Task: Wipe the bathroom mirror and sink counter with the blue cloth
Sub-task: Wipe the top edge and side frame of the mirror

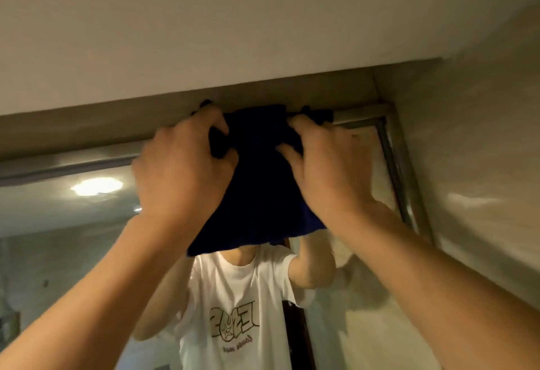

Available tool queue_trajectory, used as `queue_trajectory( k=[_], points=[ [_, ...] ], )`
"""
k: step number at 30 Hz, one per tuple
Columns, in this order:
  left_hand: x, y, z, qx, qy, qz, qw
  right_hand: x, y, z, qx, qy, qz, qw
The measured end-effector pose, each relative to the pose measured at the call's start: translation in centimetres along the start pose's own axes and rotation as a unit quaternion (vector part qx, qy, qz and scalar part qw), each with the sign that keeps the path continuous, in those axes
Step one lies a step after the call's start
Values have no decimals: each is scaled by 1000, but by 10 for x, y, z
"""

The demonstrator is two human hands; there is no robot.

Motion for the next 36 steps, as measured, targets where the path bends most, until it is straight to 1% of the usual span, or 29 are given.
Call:
queue_trajectory(
  k=[3,6,11,14,17,21,23,25,27,29,31,36],
  points=[
    [-5,-5,4,-24,18,9,1000,2,-6,0,-28,4,4,1000],
    [9,14,5,-18,24,22,999,-4,14,-3,-24,3,17,1000],
    [39,65,1,47,15,40,998,-20,71,-8,40,13,30,999],
    [54,90,1,71,6,50,996,-20,87,-8,79,12,53,995],
    [58,91,3,71,-5,69,995,-15,86,-7,111,27,51,992],
    [44,72,-1,76,-29,64,995,-11,70,-3,154,41,25,987],
    [27,44,-3,56,-20,30,998,-4,40,0,126,32,-24,991],
    [11,16,0,22,-9,11,1000,3,12,7,66,19,-43,997],
    [4,5,3,7,-2,13,1000,5,4,9,13,21,-16,1000],
    [8,12,2,14,3,19,1000,0,11,4,-17,24,30,999],
    [19,29,1,22,-1,27,999,-6,27,-2,-14,9,74,997],
    [56,92,0,55,-3,64,996,-32,77,-17,32,-25,193,980]
  ],
)
Point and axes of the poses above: each hand's wrist, its own z-axis away from the middle knuckle, its own x-axis out of the palm, y = z × x, the point moved 4 cm from there along -z, towards the middle knuckle, and after that the axes turned 8 degrees about y, right-handed, at the moved point
